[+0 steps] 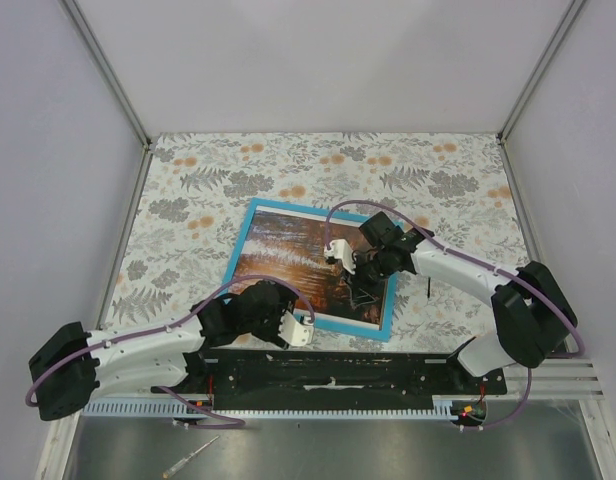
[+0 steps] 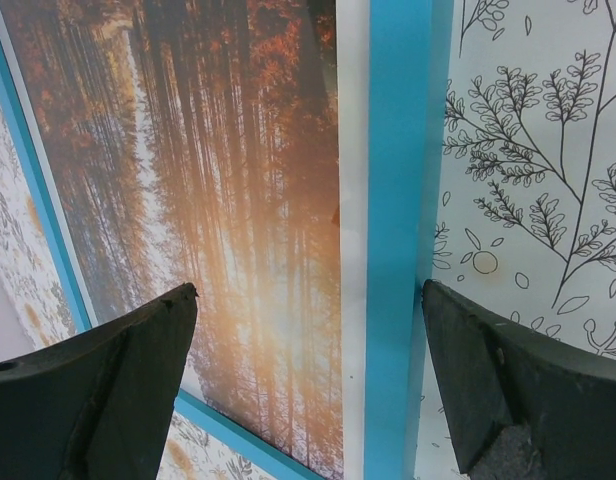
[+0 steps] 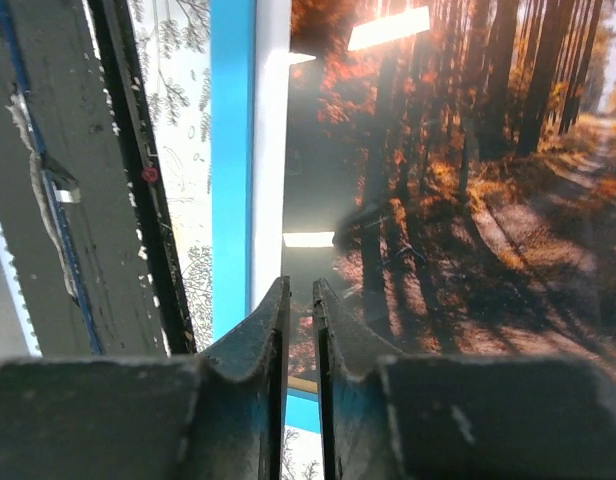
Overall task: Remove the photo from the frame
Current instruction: Turn over the photo frame at the center of the board.
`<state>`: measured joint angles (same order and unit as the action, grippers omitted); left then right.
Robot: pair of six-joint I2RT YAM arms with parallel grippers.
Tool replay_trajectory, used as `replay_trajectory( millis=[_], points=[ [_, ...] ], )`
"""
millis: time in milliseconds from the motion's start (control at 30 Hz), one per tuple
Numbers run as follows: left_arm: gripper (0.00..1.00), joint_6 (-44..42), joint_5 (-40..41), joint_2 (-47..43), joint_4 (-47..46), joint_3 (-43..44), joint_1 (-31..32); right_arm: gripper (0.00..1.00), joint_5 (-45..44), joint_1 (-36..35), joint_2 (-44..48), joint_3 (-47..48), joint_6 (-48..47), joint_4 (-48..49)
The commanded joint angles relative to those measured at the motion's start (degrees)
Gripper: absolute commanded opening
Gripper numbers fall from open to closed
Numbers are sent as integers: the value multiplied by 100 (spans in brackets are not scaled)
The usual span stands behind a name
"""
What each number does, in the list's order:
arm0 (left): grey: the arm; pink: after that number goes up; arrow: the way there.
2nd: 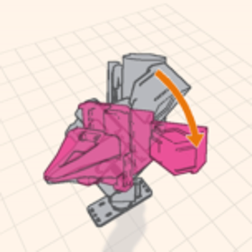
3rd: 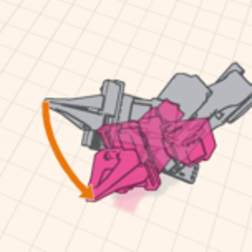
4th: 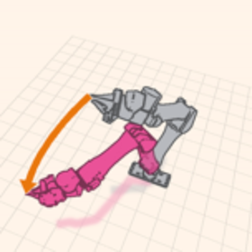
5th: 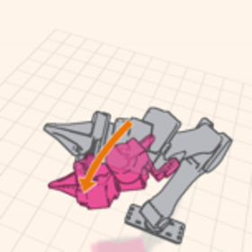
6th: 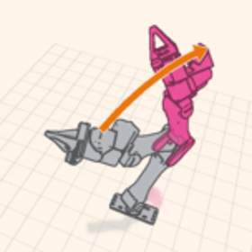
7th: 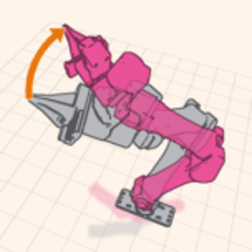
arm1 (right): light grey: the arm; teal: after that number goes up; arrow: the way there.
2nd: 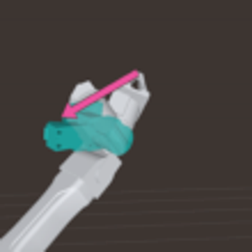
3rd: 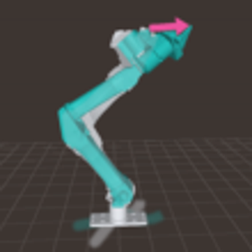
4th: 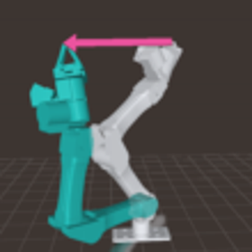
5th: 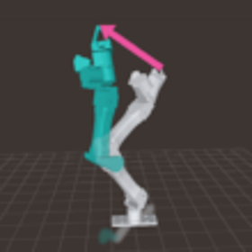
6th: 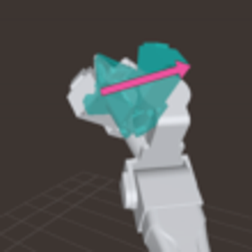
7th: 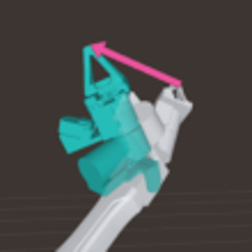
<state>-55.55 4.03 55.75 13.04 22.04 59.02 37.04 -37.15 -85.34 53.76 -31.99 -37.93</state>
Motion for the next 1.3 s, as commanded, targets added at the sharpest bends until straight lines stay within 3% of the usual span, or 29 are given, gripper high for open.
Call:
replay_trajectory(
  millis=[0,200,467,833,1033,1200,1267],
  points=[
    [100,71,-147,-108,-258,-86,48,25,-530,-56,193,-295,52,339],
    [99,211,-26,-379,-91,-42,30,39,-1146,-644,624,-814,35,708],
    [98,299,-166,-916,225,-139,-426,51,-1207,-1119,475,-849,228,822],
    [98,343,-622,-1619,831,28,-1112,62,-1883,-1725,194,-832,509,1051],
    [97,387,-781,-1751,876,63,-1306,62,-2244,-2015,0,-814,553,1121],
    [97,413,-790,-1760,876,72,-1376,50,-2578,-2165,-97,-832,580,1253],
    [98,405,-781,-1743,867,81,-1376,40,-2771,-2183,-106,-849,588,1349]
  ],
)
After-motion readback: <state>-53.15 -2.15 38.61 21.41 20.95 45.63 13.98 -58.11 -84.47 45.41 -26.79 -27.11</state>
